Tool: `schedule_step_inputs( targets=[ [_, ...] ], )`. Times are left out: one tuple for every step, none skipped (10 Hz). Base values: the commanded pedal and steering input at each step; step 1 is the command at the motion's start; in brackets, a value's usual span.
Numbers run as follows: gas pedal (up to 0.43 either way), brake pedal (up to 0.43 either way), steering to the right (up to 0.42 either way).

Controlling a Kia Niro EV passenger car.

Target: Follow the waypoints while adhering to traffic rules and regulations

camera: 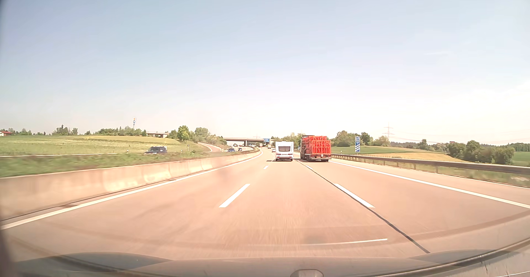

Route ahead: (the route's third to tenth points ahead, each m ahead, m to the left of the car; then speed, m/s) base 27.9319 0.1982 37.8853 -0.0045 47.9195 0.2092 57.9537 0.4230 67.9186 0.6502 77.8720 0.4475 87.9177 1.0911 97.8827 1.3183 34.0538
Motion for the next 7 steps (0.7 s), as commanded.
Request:
schedule_step_inputs(
  targets=[
    [0.311,0.0,-0.008],
    [0.311,0.0,-0.008],
    [0.311,0.0,-0.008],
    [0.311,0.0,-0.008],
    [0.311,0.0,-0.008],
    [0.311,0.0,-0.009],
    [0.311,0.0,-0.009]
  ],
)
